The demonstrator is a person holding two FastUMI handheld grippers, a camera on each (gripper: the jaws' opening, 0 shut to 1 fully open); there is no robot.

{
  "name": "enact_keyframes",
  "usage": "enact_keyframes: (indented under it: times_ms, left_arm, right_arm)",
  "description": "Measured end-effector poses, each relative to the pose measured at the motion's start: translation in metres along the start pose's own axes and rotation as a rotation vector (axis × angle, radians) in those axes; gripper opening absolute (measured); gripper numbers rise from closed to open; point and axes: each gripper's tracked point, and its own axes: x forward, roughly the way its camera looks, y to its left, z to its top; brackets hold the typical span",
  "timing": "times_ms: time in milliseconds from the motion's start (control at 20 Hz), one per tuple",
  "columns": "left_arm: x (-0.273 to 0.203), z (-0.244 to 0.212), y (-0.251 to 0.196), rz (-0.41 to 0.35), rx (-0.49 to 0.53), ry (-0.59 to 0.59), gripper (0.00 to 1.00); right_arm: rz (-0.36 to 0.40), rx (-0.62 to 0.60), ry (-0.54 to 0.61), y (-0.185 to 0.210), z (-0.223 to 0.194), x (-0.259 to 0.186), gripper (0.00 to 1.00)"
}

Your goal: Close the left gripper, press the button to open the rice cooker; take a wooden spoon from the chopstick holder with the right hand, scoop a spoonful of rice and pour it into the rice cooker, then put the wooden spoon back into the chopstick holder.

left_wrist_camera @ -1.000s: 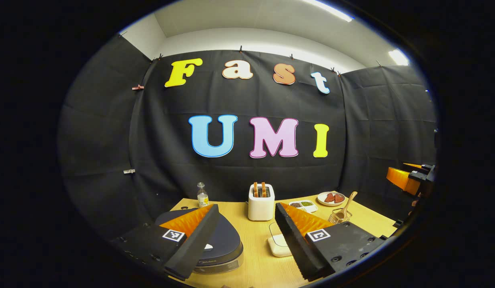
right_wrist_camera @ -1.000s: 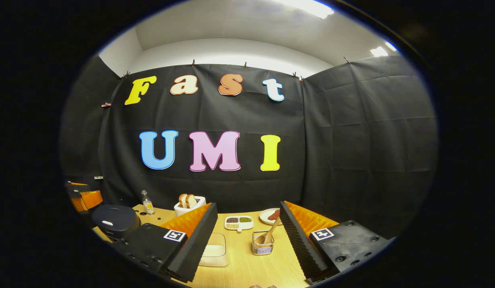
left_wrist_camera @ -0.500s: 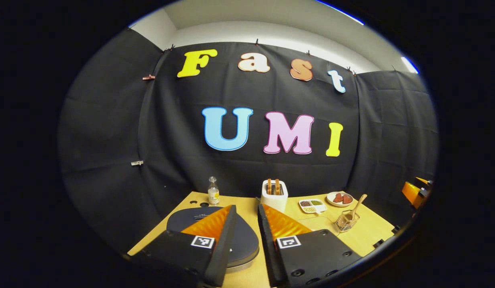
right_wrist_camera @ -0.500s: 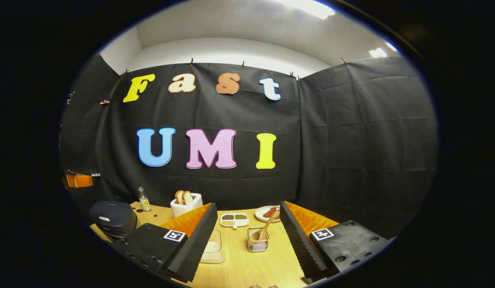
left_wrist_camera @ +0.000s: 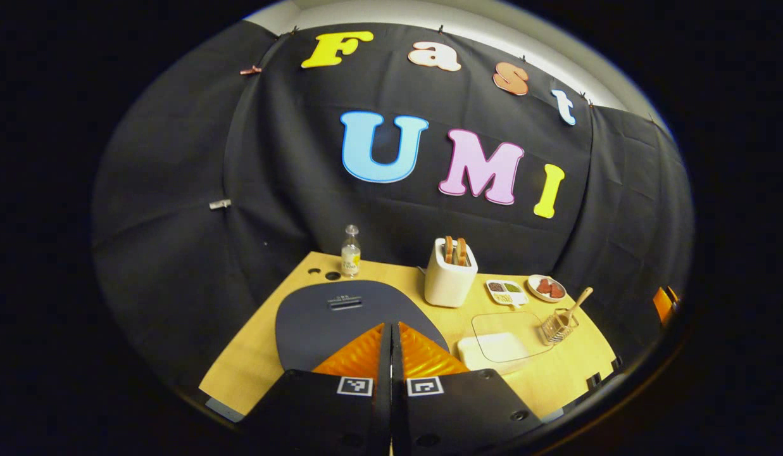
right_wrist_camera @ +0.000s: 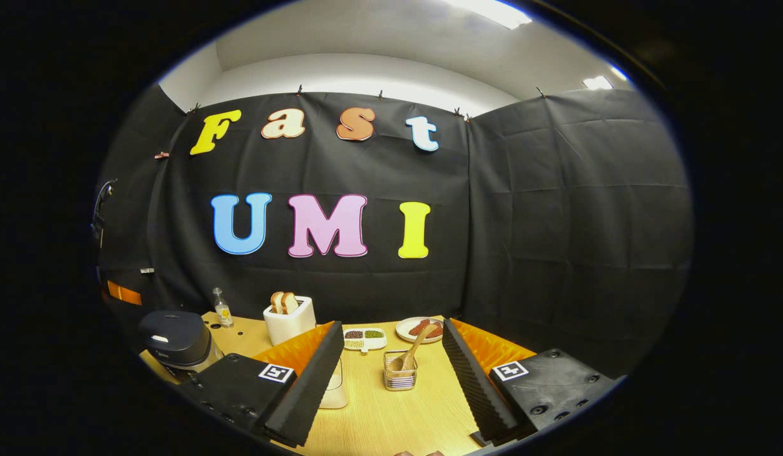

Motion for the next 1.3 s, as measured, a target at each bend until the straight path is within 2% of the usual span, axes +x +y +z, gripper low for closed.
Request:
enact_keyframes:
  times_ms: [300, 450, 950, 1300]
  left_arm:
    - [0.033, -0.047, 0.0, -0.034, -0.008, 0.184, 0.05]
    - [0.038, -0.072, 0.004, -0.019, 0.012, 0.25, 0.05]
    - [0.04, -0.082, 0.006, 0.012, 0.025, 0.3, 0.06]
    - [0.028, -0.068, 0.002, 0.002, 0.022, 0.229, 0.06]
  right_arm:
    - [-0.006, -0.002, 0.043, 0.005, -0.015, -0.004, 0.98]
    - [0.009, -0.025, 0.05, 0.01, -0.018, -0.005, 0.98]
    - [0.01, -0.022, 0.098, 0.015, -0.032, -0.006, 0.98]
    - [0.021, -0.033, 0.095, 0.013, -0.03, -0.001, 0.96]
